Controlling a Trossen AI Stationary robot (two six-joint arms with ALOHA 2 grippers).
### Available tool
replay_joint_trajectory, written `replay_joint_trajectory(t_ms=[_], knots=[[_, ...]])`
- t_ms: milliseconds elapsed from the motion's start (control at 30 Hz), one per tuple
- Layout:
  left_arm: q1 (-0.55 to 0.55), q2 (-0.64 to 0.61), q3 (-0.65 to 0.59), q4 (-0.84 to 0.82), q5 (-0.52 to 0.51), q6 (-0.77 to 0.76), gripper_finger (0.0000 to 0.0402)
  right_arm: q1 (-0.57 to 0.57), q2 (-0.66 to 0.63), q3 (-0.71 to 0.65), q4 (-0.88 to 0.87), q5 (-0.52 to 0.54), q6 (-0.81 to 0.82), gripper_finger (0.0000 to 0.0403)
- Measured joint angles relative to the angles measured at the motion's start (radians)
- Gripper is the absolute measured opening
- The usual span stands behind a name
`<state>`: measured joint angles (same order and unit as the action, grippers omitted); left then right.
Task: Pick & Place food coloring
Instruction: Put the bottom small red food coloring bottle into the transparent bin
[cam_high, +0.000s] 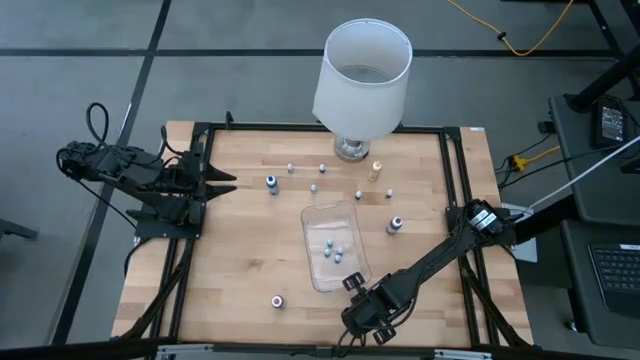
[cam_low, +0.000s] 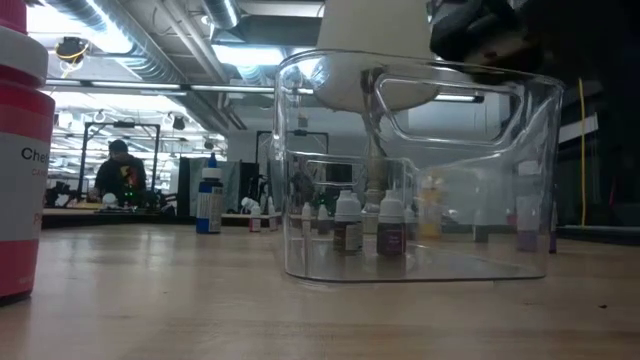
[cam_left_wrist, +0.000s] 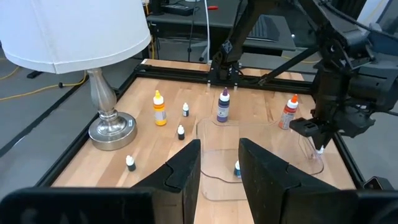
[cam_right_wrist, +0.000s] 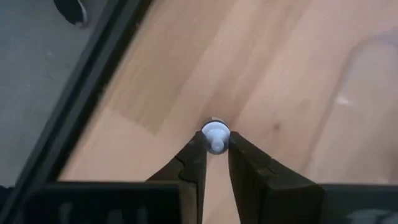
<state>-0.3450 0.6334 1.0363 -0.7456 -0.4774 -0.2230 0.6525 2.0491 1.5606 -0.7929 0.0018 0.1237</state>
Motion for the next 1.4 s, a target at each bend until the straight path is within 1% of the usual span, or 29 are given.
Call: replay_joint_trajectory(t_ms=[100, 367, 567, 667, 800, 933, 1033, 1167, 1267, 1400], knots=[[0.000, 0.000, 0.000, 0.000, 0.000, 0.000, 0.0104, 0.000, 0.000, 0.034, -0.070, 0.026, -0.022, 0.0058], [0.000, 0.000, 0.000, 0.000, 0.000, 0.000, 0.0104, 0.001, -0.001, 0.101, -0.194, 0.026, -0.022, 0.0055], [0.000, 0.000, 0.000, 0.000, 0.003, -0.001, 0.0104, 0.021, -0.001, 0.195, -0.269, 0.025, 0.004, 0.0054], [0.000, 0.000, 0.000, 0.000, 0.023, 0.000, 0.0104, 0.027, -0.001, 0.264, -0.334, 0.028, 0.014, 0.0054], [0.000, 0.000, 0.000, -0.017, 0.032, -0.003, 0.0104, 0.027, -0.001, 0.393, -0.419, 0.033, 0.083, 0.0054], [0.000, 0.000, 0.000, -0.018, 0.033, -0.071, 0.0104, 0.012, -0.003, 0.563, -0.531, 0.100, 0.155, 0.0053], [0.000, 0.000, 0.000, -0.018, 0.037, -0.098, 0.0104, -0.031, -0.004, 0.689, -0.625, 0.146, 0.214, 0.0053], [0.000, 0.000, 0.000, -0.018, 0.085, -0.077, 0.0104, -0.126, -0.005, 0.797, -0.765, 0.139, 0.301, 0.0053], [0.000, 0.000, 0.000, -0.019, 0.113, -0.049, 0.0104, -0.194, -0.025, 0.773, -0.780, 0.141, 0.268, 0.0053], [0.000, 0.000, 0.000, -0.021, 0.121, -0.029, 0.0104, -0.285, -0.027, 0.748, -0.773, 0.126, 0.192, 0.0053]])
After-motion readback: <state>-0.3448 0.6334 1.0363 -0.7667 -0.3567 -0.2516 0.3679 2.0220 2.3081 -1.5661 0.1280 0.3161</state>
